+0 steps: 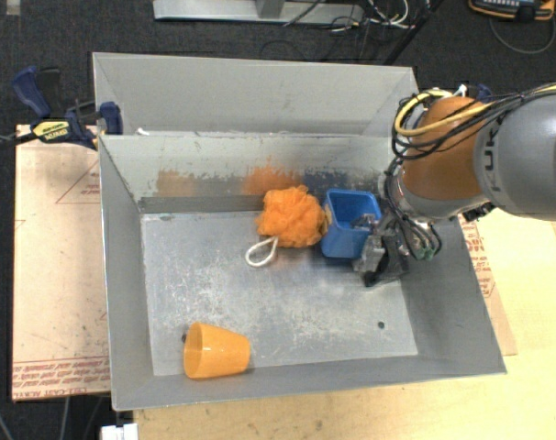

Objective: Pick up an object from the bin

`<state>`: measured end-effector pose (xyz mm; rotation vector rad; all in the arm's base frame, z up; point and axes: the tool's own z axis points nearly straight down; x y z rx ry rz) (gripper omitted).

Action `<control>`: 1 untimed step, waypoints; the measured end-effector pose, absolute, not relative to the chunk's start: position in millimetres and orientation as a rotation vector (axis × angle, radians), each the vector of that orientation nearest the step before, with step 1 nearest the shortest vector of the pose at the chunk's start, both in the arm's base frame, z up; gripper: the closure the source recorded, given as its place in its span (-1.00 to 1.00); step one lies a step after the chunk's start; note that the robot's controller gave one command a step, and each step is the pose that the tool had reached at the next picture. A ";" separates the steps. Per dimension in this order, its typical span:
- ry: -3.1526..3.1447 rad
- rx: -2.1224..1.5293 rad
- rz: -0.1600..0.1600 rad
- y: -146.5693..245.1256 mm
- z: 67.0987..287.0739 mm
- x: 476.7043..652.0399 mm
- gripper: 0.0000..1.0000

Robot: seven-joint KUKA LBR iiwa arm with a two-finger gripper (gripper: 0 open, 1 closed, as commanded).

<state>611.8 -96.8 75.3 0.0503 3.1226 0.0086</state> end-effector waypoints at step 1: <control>3.128 0.049 0.009 -96.5 87.8 610.0 1.00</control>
Offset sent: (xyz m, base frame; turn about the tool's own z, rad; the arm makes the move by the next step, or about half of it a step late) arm 0.0001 0.0001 0.0551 0.0000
